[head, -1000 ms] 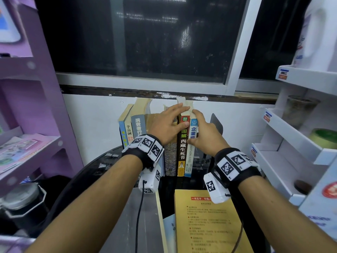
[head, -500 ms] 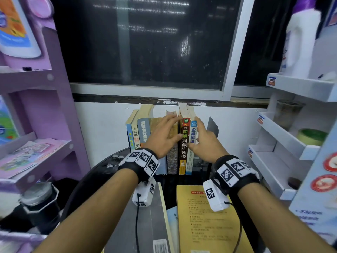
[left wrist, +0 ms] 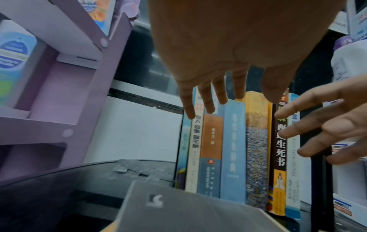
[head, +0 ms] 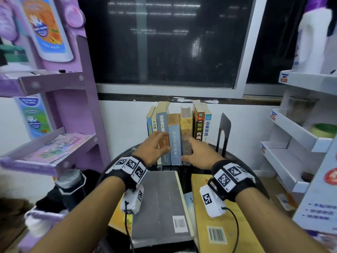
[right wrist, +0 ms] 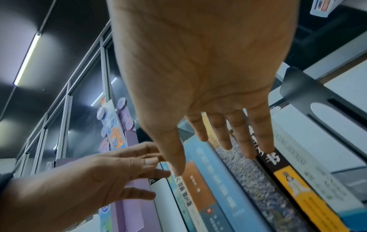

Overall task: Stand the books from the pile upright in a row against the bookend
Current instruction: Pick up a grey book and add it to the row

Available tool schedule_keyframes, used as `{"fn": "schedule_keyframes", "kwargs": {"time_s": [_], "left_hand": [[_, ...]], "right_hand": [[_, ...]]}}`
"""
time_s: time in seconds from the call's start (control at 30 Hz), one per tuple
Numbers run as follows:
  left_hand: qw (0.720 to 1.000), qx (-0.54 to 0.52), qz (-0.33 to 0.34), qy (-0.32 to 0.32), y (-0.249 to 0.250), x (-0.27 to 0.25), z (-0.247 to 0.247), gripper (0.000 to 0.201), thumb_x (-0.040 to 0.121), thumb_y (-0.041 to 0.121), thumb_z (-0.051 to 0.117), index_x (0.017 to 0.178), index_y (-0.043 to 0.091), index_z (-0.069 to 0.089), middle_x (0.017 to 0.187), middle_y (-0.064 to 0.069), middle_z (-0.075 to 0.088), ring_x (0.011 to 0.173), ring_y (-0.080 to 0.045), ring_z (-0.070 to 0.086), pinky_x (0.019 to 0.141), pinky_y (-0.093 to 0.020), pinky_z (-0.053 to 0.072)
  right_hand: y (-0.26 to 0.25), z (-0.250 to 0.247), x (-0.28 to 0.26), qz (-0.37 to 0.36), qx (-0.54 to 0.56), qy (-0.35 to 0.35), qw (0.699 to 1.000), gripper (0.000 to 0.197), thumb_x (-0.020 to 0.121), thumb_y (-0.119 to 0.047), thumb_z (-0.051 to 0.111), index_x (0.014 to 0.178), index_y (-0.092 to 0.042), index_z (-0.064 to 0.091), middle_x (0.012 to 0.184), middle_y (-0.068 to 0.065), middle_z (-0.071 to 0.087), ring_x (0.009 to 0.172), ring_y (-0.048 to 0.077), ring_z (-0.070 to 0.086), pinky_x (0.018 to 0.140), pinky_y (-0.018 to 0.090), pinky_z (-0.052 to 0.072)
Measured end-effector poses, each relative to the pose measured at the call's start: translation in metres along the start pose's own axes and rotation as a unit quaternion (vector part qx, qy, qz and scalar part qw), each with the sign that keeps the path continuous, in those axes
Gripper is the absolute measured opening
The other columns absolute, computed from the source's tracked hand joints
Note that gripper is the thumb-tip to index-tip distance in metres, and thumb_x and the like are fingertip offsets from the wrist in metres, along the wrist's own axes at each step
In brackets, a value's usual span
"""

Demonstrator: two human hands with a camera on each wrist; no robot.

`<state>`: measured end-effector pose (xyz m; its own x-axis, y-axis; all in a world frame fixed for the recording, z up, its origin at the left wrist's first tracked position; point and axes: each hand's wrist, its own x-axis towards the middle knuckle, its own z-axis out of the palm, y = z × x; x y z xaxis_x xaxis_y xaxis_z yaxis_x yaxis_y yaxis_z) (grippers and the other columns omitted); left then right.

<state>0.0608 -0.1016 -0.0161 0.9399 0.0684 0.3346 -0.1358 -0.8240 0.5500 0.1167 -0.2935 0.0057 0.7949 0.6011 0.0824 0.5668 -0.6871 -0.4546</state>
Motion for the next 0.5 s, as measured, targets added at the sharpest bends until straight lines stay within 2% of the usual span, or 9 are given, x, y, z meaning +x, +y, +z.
{"fn": "schedule_keyframes", "kwargs": {"time_s": [0.07, 0.1, 0.17, 0.23, 0.33, 0.5], "left_hand": [[0.998, 0.012, -0.05, -0.034, -0.013, -0.009, -0.002, 0.053, 0.093, 0.032, 0.058, 0.141, 0.019, 0.04, 0.14, -0.002, 0.04, 0.131, -0.018, 0.039, 0.11, -0.032, 0.031], [0.995, 0.02, -0.083, -0.051, -0.02, -0.013, -0.002, 0.054, 0.091, 0.037, 0.058, 0.14, 0.02, 0.041, 0.14, 0.0, 0.04, 0.129, -0.017, 0.04, 0.11, -0.034, 0.033], [0.986, 0.024, -0.136, -0.091, -0.032, -0.021, -0.002, 0.059, 0.084, 0.049, 0.059, 0.136, 0.023, 0.046, 0.14, 0.002, 0.046, 0.123, -0.016, 0.048, 0.106, -0.037, 0.04], [0.972, 0.018, -0.193, -0.134, -0.04, -0.03, -0.002, 0.069, 0.079, 0.056, 0.057, 0.137, 0.021, 0.044, 0.141, -0.002, 0.05, 0.122, -0.02, 0.051, 0.104, -0.036, 0.041], [0.945, 0.052, -0.277, -0.163, -0.049, -0.04, 0.001, 0.068, 0.09, 0.052, 0.052, 0.143, 0.013, 0.034, 0.145, -0.009, 0.045, 0.128, -0.027, 0.047, 0.105, -0.035, 0.038], [0.932, 0.055, -0.316, -0.167, -0.056, -0.048, 0.011, 0.069, 0.088, 0.054, 0.055, 0.139, 0.012, 0.04, 0.139, -0.013, 0.05, 0.123, -0.028, 0.05, 0.101, -0.034, 0.041]], "right_hand": [[-0.007, 0.012, -0.001, 0.009, -0.013, -0.051, 0.999, 0.071, 0.089, -0.036, 0.067, 0.147, -0.019, 0.032, 0.137, 0.01, 0.053, 0.114, 0.022, 0.055, 0.087, 0.025, 0.041], [-0.01, 0.018, 0.0, 0.015, -0.02, -0.073, 0.997, 0.074, 0.088, -0.04, 0.067, 0.149, -0.019, 0.029, 0.144, 0.011, 0.047, 0.123, 0.025, 0.051, 0.093, 0.028, 0.041], [-0.015, 0.03, 0.003, 0.028, -0.035, -0.111, 0.993, 0.078, 0.089, -0.046, 0.064, 0.151, -0.019, 0.025, 0.151, 0.011, 0.04, 0.131, 0.029, 0.045, 0.1, 0.034, 0.04], [-0.02, 0.041, 0.004, 0.038, -0.035, -0.14, 0.989, 0.08, 0.089, -0.048, 0.063, 0.151, -0.018, 0.023, 0.152, 0.01, 0.037, 0.132, 0.028, 0.044, 0.101, 0.035, 0.04], [-0.025, 0.057, 0.005, 0.062, -0.013, -0.158, 0.985, 0.082, 0.087, -0.049, 0.064, 0.151, -0.017, 0.024, 0.154, 0.008, 0.035, 0.136, 0.027, 0.04, 0.103, 0.034, 0.038], [-0.028, 0.076, 0.008, 0.103, 0.014, -0.148, 0.983, 0.087, 0.083, -0.052, 0.069, 0.149, -0.013, 0.028, 0.15, 0.009, 0.04, 0.132, 0.027, 0.044, 0.099, 0.033, 0.041]]}}
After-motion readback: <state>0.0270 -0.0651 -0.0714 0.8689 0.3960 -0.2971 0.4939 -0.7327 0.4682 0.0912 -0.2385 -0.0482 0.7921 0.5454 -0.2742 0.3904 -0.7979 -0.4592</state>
